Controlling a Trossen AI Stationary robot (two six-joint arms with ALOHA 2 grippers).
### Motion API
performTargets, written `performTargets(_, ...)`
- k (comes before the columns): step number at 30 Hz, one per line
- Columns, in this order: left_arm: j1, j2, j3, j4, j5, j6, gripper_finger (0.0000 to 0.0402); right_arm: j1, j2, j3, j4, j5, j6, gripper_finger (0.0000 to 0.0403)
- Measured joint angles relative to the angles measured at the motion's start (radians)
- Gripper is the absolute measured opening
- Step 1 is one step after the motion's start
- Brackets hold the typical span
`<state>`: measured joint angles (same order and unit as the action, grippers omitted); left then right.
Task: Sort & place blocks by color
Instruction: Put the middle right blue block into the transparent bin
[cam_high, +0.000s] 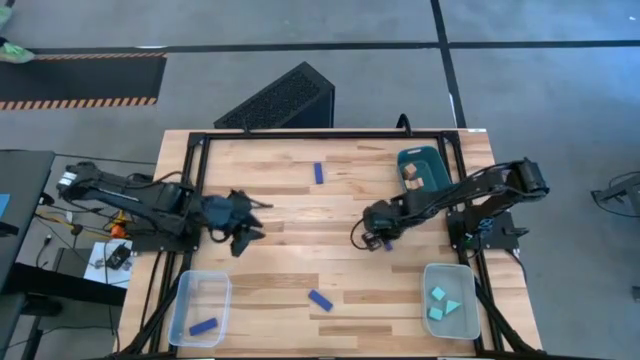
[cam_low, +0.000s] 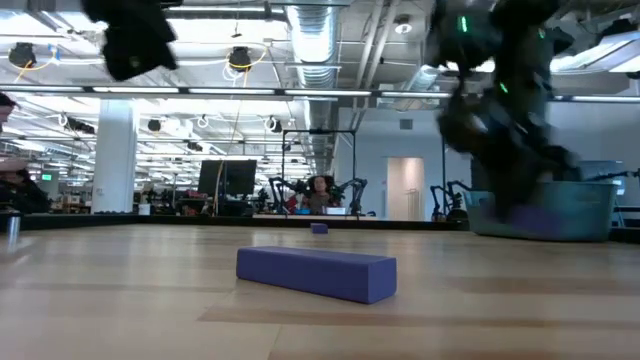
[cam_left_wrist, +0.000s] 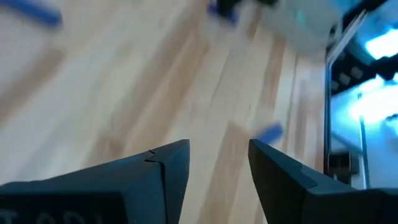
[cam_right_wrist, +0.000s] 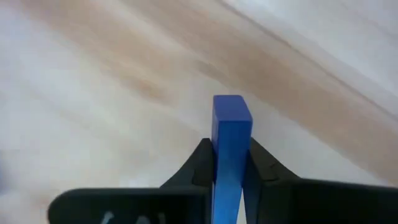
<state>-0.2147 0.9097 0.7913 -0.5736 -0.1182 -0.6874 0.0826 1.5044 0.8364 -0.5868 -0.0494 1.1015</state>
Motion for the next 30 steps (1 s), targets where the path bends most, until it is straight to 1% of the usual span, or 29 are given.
performTargets(5,0.100,0.060,-0.001,0.282,0.011,0.121,0.0143,0.009,-0.106,0.004,0.373,0.074,-0.119,0.0044)
performTargets(6,0.117,0.078,0.000,0.355,0.025,0.136,0.0142,0.015,-0.121,0.005,0.443,0.099,-0.143,0.0045)
performTargets(8,0.150,0.116,0.000,0.451,0.055,0.161,0.0142,0.023,-0.150,0.003,0.531,0.161,-0.177,0.0046)
performTargets(9,0.164,0.139,0.000,0.515,0.074,0.186,0.0142,0.023,-0.154,0.005,0.611,0.188,-0.189,0.0046)
performTargets(11,0.174,0.183,-0.001,0.607,0.098,0.249,0.0142,0.011,-0.176,0.003,0.671,0.225,-0.207,0.0046)
performTargets(12,0.176,0.208,0.001,0.672,0.107,0.280,0.0142,0.001,-0.177,0.002,0.724,0.240,-0.217,0.0045)
performTargets(13,0.176,0.225,0.002,0.698,0.108,0.299,0.0144,-0.010,-0.173,0.005,0.794,0.247,-0.221,0.0045)
performTargets(14,0.176,0.241,-0.001,0.716,0.108,0.310,0.0147,-0.020,-0.173,0.004,0.829,0.263,-0.221,0.0045)
performTargets(16,0.176,0.286,0.002,0.811,0.109,0.320,0.0157,-0.036,-0.173,0.004,0.907,0.290,-0.230,0.0045)
performTargets(18,0.178,0.308,-0.001,0.844,0.098,0.321,0.0172,-0.045,-0.174,0.004,0.981,0.297,-0.256,0.0045)
performTargets(20,0.178,0.341,0.001,0.914,0.076,0.313,0.0190,-0.047,-0.174,0.005,1.013,0.298,-0.275,0.0045)
performTargets(22,0.183,0.359,0.000,0.930,0.040,0.284,0.0207,-0.053,-0.174,0.004,1.031,0.294,-0.291,0.0045)
performTargets(24,0.194,0.386,0.001,0.992,0.021,0.248,0.0221,-0.054,-0.174,0.004,1.042,0.287,-0.305,0.0046)
performTargets(27,0.212,0.404,0.000,1.021,0.032,0.210,0.0229,-0.053,-0.174,0.004,1.042,0.271,-0.326,0.0046)
performTargets(30,0.228,0.418,-0.001,1.033,0.064,0.172,0.0225,-0.053,-0.174,0.004,1.057,0.248,-0.355,0.0046)
